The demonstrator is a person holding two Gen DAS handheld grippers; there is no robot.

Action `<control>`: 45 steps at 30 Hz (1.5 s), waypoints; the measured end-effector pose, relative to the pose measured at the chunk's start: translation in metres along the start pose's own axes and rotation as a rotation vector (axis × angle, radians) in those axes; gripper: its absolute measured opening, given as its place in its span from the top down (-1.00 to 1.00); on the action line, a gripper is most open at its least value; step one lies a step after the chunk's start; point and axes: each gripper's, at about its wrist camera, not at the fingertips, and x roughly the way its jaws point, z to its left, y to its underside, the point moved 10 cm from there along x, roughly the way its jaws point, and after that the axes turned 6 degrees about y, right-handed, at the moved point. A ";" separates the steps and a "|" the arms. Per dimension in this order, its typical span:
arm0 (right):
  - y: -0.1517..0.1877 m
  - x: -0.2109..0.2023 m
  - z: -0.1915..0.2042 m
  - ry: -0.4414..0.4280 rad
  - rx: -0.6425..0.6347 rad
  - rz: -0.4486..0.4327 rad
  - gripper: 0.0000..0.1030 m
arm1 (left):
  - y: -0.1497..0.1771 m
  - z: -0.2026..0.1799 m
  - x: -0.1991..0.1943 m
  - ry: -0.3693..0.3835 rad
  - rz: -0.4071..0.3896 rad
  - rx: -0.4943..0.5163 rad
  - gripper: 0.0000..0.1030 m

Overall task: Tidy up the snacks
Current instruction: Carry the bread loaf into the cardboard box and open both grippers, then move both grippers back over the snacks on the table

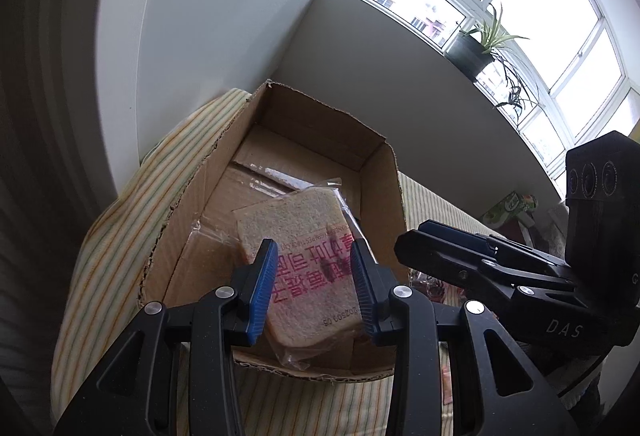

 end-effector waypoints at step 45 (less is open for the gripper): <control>0.179 -0.172 -0.242 0.447 0.212 -0.004 -0.46 | 0.146 -0.141 0.044 0.016 0.230 0.257 0.06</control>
